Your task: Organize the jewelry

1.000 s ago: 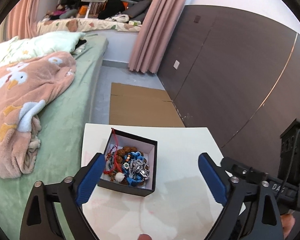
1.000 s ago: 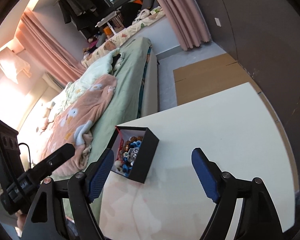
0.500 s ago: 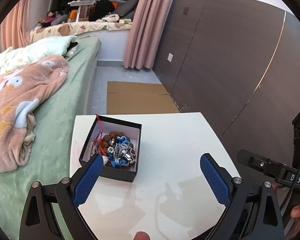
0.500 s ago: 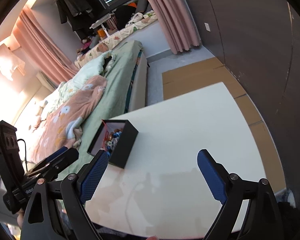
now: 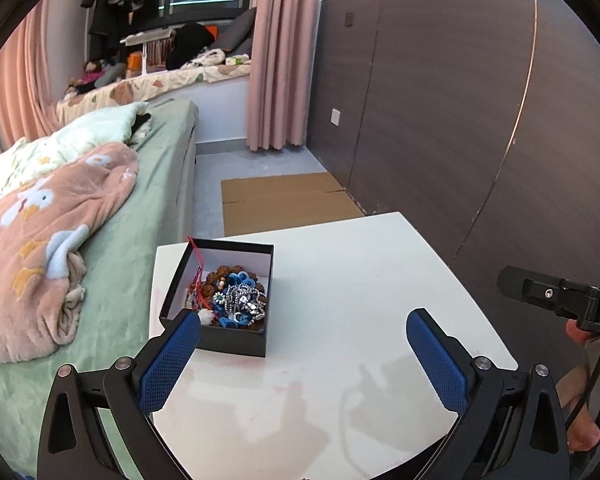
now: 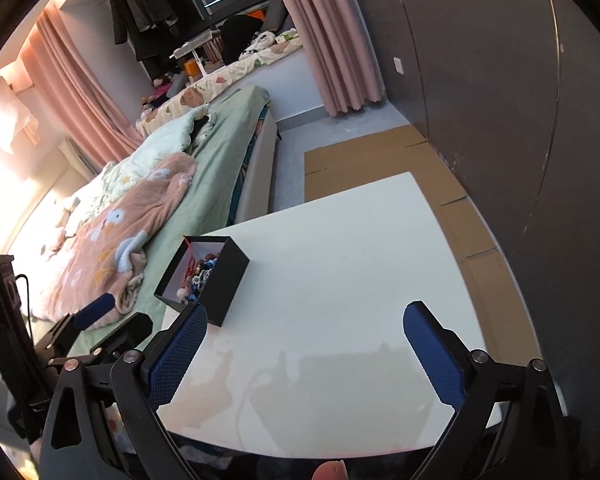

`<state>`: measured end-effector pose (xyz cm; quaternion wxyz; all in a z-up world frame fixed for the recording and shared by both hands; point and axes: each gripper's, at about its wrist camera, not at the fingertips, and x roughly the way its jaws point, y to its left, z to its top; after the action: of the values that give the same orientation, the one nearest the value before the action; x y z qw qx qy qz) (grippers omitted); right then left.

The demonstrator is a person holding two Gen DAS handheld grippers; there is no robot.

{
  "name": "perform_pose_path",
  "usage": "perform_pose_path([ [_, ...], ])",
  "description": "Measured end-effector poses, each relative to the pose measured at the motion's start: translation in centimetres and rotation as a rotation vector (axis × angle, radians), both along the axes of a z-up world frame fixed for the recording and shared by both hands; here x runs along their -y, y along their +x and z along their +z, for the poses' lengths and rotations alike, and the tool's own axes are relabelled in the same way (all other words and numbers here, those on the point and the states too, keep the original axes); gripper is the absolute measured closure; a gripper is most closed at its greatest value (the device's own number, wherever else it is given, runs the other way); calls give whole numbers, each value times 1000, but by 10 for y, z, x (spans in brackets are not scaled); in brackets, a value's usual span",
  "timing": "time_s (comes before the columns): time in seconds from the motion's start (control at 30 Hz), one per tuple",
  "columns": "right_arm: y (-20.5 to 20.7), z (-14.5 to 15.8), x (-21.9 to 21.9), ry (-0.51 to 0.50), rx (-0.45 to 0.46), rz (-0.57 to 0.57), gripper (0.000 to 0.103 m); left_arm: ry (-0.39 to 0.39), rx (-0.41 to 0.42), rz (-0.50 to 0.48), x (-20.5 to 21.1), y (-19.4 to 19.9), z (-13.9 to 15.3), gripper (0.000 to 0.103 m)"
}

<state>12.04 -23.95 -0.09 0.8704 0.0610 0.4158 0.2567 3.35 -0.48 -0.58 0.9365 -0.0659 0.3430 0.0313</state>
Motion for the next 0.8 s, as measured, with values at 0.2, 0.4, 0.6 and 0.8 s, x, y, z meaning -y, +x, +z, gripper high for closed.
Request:
perform_pose_path([
  [0.2, -1, 0, -2, -2, 0, -3, 0, 10, 11, -3, -2, -1, 2, 0],
  [0.4, -2, -1, -6, -20, 1, -1, 0, 0, 8, -4, -2, -3, 3, 0],
  [0.6, -3, -1, -8, -35, 2, -3, 0, 6, 14, -6, -2, -3, 4, 0],
  [0.8, -4, 0, -11, -35, -1, 9, 0, -8, 16, 3, -5, -4, 5, 0],
])
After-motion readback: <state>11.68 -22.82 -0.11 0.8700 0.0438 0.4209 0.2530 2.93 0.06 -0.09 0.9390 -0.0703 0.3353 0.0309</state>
